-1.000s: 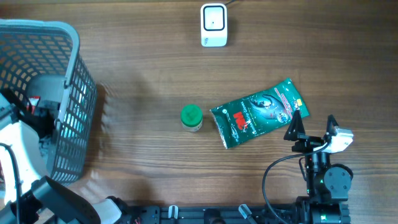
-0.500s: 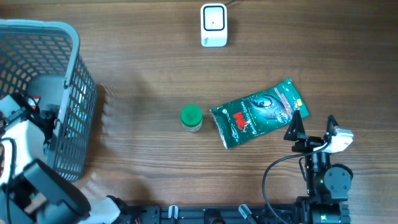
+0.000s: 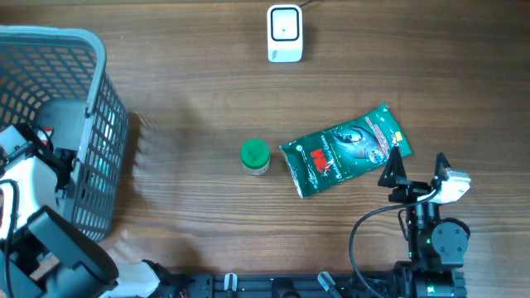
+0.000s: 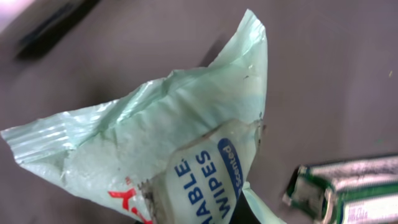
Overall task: Scan the item barcode
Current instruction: 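Reach the left gripper into the basket and grasp the Zappy wipes pack, then lift the wipes pack out and drop it beside the glove pack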
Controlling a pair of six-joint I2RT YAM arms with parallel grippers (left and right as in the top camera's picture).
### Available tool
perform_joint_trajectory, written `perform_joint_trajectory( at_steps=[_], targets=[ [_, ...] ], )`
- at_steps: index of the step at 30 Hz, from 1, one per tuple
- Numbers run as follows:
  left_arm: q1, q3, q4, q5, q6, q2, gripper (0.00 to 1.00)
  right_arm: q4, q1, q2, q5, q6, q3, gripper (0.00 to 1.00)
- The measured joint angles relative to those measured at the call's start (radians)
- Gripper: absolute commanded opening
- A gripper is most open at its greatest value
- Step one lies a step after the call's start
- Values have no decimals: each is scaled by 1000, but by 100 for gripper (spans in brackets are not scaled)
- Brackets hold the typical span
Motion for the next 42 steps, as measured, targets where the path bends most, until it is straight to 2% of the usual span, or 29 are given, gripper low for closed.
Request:
perform_joint_trajectory(
  at_steps=[4,10,14,18,20,25,33,36,42],
  targets=[
    [0,61,-122,0,-6,-153,7,0,0,0,0,0,0,100],
    [0,341,-219,53,-10,-511,8,0,0,0,0,0,0,100],
    [-3,394,-238,187,-14,-740,8,0,0,0,0,0,0,100],
    [-83,394,-393,336,-18,-862,8,0,0,0,0,0,0,100],
    [-141,391,-432,372,-16,-867,9,0,0,0,0,0,0,100],
    [-396,322,-427,438,40,-861,10,0,0,0,0,0,0,100],
    [-869,193,-296,391,115,-733,11,0,0,0,0,0,0,100],
    [-1133,175,-247,293,123,-563,12,0,0,0,0,0,0,100],
    [-1480,165,-118,149,127,-192,13,0,0,0,0,0,0,100]
  ],
)
